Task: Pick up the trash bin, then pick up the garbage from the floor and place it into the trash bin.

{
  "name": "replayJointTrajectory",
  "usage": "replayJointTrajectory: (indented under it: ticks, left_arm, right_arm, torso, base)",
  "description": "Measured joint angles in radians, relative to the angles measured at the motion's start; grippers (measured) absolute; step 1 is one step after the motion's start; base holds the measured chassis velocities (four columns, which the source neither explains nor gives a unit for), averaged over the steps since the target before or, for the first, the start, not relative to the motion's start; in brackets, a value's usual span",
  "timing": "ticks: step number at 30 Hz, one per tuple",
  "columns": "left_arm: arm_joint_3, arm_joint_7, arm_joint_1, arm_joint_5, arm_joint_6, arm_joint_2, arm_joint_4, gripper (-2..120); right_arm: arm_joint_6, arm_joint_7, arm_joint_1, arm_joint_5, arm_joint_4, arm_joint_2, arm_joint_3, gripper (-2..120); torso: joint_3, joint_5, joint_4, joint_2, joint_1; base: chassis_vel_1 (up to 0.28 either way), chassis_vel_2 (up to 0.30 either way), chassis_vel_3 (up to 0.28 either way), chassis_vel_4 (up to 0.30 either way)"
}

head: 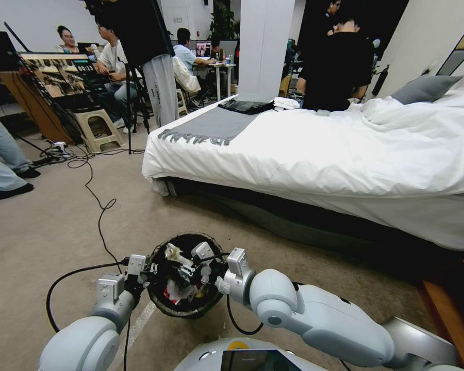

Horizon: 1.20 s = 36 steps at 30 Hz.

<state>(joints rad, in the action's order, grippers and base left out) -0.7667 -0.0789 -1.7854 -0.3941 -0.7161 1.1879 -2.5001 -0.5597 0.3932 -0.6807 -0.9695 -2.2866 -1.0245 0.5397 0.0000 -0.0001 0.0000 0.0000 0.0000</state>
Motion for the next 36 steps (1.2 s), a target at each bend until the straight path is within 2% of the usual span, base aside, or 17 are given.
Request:
replayJointTrajectory:
  ticks: [1,3,5,8,17,23,28,32,35,36]
  left_arm:
    - [0.000,0.000,0.000,0.000,0.000,0.000,0.000,1]
    - [0.001,0.000,0.000,0.000,0.000,0.001,0.000,1]
    - [0.001,0.000,0.000,0.000,0.001,0.001,0.000,1]
    - [0.001,0.000,-0.001,0.000,0.001,0.002,0.000,1]
    - [-0.003,0.000,-0.005,0.000,0.002,0.000,0.000,1]
    - [-0.011,-0.001,-0.014,0.006,0.003,-0.003,0.000,1]
    - [-0.012,-0.002,-0.032,0.014,0.003,0.007,0.000,1]
    - [-0.018,-0.009,-0.055,0.027,0.004,0.035,0.000,1]
    - [-0.023,-0.019,-0.069,0.032,0.005,0.057,0.000,1]
    - [-0.023,-0.019,-0.069,0.032,0.005,0.057,0.000,1]
  right_arm:
    - [0.000,0.000,0.000,0.000,0.000,0.000,0.000,71]
    - [-0.001,0.001,-0.001,-0.002,-0.005,0.004,-0.005,82]
    - [-0.001,0.002,-0.002,-0.002,-0.006,0.006,-0.009,84]
    - [-0.001,0.002,-0.009,-0.002,-0.011,0.013,-0.031,97]
    - [0.001,0.002,-0.014,-0.031,-0.068,0.053,-0.117,100]
    - [0.052,-0.043,-0.088,-0.052,-0.172,0.135,-0.283,100]
    - [0.129,-0.022,-0.130,-0.047,-0.216,0.176,-0.348,100]
    - [0.178,0.016,-0.166,0.015,-0.219,0.191,-0.401,100]
    - [0.198,0.017,-0.254,0.138,-0.219,0.189,-0.533,100]
    - [0.198,0.017,-0.254,0.138,-0.219,0.189,-0.533,100]
  torso:
    - [0.000,0.0000,0.0000,0.000,0.000]
    - [0.000,0.0001,0.0000,0.000,0.000]
    - [0.000,0.0001,0.0000,0.000,0.000]
    - [0.000,0.0001,0.0000,0.000,0.000]
    - [0.000,0.0002,0.0001,0.000,0.000]
    - [0.000,0.0003,-0.0002,0.000,0.000]
    - [0.000,0.0003,-0.0003,0.000,0.000]
    - [0.000,0.0003,0.0004,0.000,0.000]
    - [0.000,0.0003,0.0001,0.000,0.000]
    - [0.000,0.0003,0.0001,0.000,0.000]
  base:
    - [0.000,0.000,0.000,0.000]
    - [0.000,0.000,0.000,0.000]
    - [0.000,0.000,0.000,0.000]
    - [0.000,0.000,0.000,0.000]
    - [0.000,0.000,0.000,0.000]
    - [0.000,0.000,0.000,0.000]
    - [0.000,0.000,0.000,0.000]
    - [0.000,0.000,0.000,0.000]
    - [0.000,0.000,0.000,0.000]
    - [0.000,0.000,0.000,0.000]
